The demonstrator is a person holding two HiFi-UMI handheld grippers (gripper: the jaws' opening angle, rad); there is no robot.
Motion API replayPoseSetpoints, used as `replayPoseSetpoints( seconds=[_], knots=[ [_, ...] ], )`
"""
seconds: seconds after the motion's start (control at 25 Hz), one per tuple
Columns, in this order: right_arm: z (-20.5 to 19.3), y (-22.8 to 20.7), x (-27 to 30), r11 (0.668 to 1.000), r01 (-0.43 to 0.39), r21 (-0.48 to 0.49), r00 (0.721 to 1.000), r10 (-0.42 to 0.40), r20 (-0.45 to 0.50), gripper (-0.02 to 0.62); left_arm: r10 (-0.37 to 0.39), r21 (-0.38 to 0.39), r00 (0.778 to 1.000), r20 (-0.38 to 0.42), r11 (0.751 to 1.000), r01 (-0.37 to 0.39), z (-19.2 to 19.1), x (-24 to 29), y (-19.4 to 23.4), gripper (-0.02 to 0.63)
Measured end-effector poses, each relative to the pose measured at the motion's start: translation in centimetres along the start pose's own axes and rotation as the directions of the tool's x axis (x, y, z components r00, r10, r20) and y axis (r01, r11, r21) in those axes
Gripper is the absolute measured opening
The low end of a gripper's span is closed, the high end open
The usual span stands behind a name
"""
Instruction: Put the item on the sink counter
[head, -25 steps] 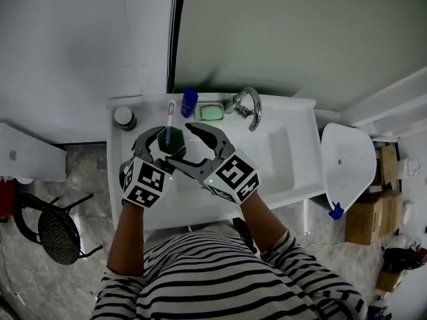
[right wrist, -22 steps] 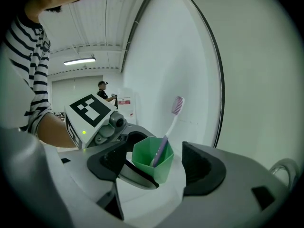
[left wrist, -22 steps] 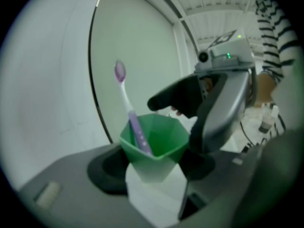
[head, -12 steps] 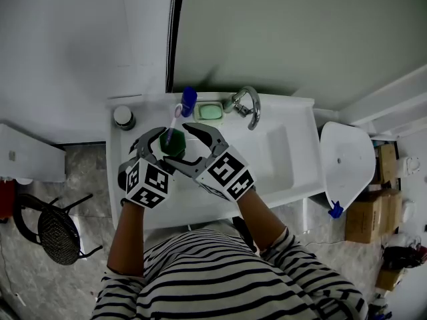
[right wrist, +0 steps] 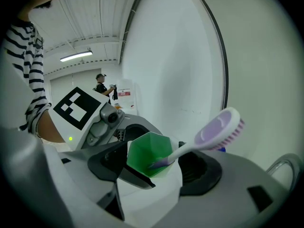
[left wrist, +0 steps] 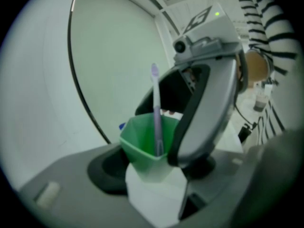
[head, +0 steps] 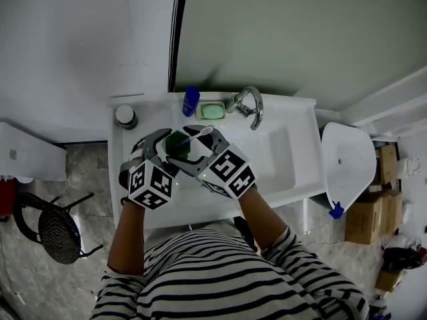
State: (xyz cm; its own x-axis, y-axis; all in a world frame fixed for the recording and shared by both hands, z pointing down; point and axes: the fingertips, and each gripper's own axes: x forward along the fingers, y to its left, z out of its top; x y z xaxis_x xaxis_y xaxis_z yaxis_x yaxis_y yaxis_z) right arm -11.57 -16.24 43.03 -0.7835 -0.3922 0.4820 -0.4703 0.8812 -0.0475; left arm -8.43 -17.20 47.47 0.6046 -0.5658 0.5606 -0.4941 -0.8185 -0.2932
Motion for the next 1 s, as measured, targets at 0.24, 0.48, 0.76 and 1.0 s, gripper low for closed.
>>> replayPoseSetpoints(
  seconds=[0.24,0.48,0.76,1.0],
  knots=[
    [-0.4,-0.4,0.6,0.999,-0.026,0.046,1.0,0.027,-0.013,0.32,-0.012,-0.015,1.0,0.001,1.0,0.012,-0.3,0.5,0.3,0.304],
    [-0.4,-1.7,1.7,0.997,-0.016,0.071,1.0,0.016,-0.001,0.316,-0.009,-0.055,1.0,0.023,0.998,0.01,-0.7,1.5,1.7,0.304],
    [-1.3,-4.0,3.4,0.994,0.013,0.107,1.0,-0.014,0.017,0.318,-0.012,-0.127,0.997,0.08,0.992,0.022,-1.9,3.7,3.4,0.304],
    [-2.5,-5.8,4.2,0.984,0.039,0.174,0.998,-0.045,0.031,0.318,-0.004,-0.188,0.997,0.083,0.982,0.02,-3.9,5.7,5.2,0.304]
  ],
)
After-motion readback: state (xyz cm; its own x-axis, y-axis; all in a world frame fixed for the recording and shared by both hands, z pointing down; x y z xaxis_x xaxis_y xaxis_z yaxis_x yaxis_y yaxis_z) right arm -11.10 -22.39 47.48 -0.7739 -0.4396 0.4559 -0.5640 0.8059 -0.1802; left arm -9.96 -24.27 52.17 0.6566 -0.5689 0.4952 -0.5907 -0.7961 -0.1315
